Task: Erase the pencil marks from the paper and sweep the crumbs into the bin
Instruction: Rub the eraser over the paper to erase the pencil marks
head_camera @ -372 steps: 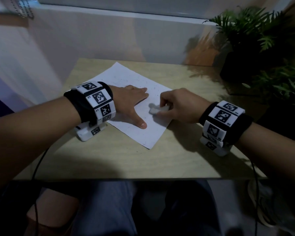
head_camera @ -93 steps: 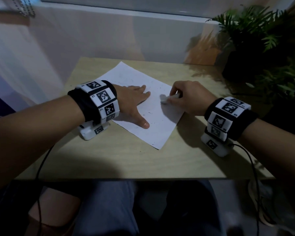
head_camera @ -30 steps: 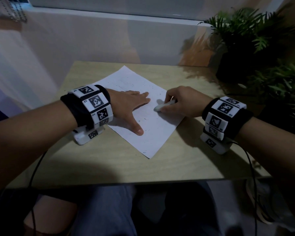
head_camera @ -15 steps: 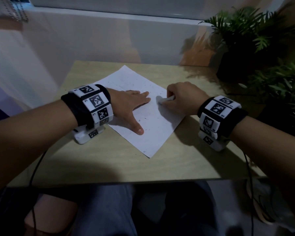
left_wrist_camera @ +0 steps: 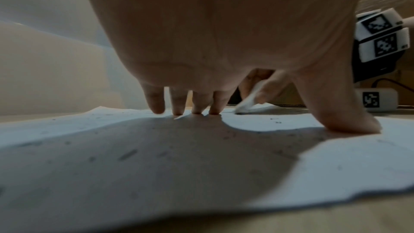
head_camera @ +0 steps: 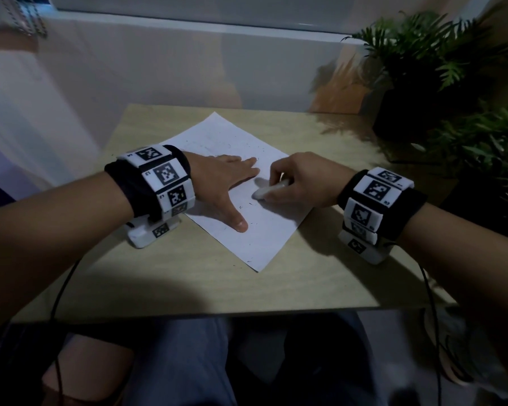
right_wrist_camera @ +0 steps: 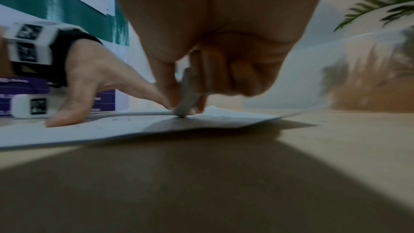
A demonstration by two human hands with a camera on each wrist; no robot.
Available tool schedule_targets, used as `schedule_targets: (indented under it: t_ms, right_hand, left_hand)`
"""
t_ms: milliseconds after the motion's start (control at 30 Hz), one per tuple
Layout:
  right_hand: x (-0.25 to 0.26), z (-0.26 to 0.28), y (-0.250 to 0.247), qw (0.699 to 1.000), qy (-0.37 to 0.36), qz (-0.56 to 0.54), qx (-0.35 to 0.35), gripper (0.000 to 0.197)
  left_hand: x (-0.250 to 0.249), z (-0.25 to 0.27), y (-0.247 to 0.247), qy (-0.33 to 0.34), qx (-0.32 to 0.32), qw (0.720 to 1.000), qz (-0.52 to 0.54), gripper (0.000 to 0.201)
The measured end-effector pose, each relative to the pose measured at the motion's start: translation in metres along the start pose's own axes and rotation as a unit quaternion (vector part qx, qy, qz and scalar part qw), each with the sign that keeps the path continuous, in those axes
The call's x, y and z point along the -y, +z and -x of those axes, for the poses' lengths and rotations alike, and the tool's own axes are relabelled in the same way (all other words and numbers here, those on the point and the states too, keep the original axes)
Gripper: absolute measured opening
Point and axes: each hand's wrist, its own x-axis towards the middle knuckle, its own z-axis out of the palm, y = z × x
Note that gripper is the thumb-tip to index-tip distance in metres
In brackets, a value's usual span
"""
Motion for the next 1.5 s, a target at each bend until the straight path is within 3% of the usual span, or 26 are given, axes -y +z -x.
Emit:
schedule_targets:
  t_ms: [167, 233, 333, 433, 500, 633, 767, 833, 933, 1000, 1100, 1167, 1333, 1500]
  right_hand:
    - [-0.020, -0.012, -0.003, 0.988, 0.104, 0.028, -0.114, 0.031]
    - [-0.022, -0.013, -0.002, 0.987, 0.103, 0.028, -0.123, 0.025]
    - [-0.015, -0.007, -0.001, 0.995, 0.038, 0.017, -0.091, 0.029]
    - [-0.002, 0.000, 0.001, 0.999, -0.029, 0.004, -0.015, 0.029]
    - [-0.004, -0.002, 0.000, 1.000, -0.012, 0.003, -0.006, 0.031]
    - [-0.012, -0.007, -0.002, 0.991, 0.067, 0.068, -0.096, 0.036]
    - [0.002, 0.007, 0.006, 0.999, -0.032, 0.007, -0.003, 0.033]
    - [0.001, 0.009, 0.004, 0.999, -0.021, -0.018, 0.018, 0.032]
    - [-0.010, 0.001, 0.000, 0.997, 0.048, 0.026, -0.056, 0.037]
    - [-0.009, 0.001, 0.002, 0.995, 0.044, 0.042, -0.083, 0.045]
    - [0.002, 0.011, 0.007, 1.000, -0.024, 0.015, -0.009, 0.039]
    - [0.002, 0.013, 0.005, 1.000, -0.017, -0.009, 0.018, 0.034]
    - [-0.014, 0.000, 0.005, 0.990, 0.064, 0.061, -0.112, 0.041]
    - [0.001, 0.010, 0.006, 1.000, -0.025, 0.009, -0.005, 0.033]
  left_hand:
    - [-0.007, 0.006, -0.002, -0.012, -0.004, 0.999, -0.039, 0.122]
    - [-0.008, 0.008, -0.004, -0.018, 0.008, 0.999, -0.047, 0.118]
    - [-0.006, 0.008, -0.004, -0.025, 0.024, 0.999, -0.033, 0.119]
    - [-0.006, 0.007, -0.003, -0.030, 0.022, 0.999, -0.029, 0.122]
    - [-0.006, 0.007, -0.002, -0.032, 0.017, 0.999, -0.031, 0.121]
    - [-0.007, 0.008, -0.003, -0.034, 0.011, 0.999, -0.028, 0.120]
    - [-0.007, 0.008, -0.002, -0.033, 0.008, 0.999, -0.028, 0.121]
    - [-0.008, 0.008, -0.002, -0.033, 0.010, 0.999, -0.028, 0.121]
    - [-0.009, 0.009, -0.004, -0.035, 0.011, 0.999, -0.024, 0.120]
    - [-0.009, 0.009, -0.003, -0.035, 0.009, 0.999, -0.025, 0.120]
    - [-0.009, 0.009, -0.002, -0.033, 0.007, 0.999, -0.027, 0.121]
    - [-0.008, 0.009, -0.003, -0.034, 0.013, 0.999, -0.028, 0.120]
    - [-0.006, 0.008, 0.001, -0.032, 0.003, 0.999, -0.031, 0.120]
    - [-0.006, 0.007, 0.000, -0.033, 0.003, 0.999, -0.035, 0.121]
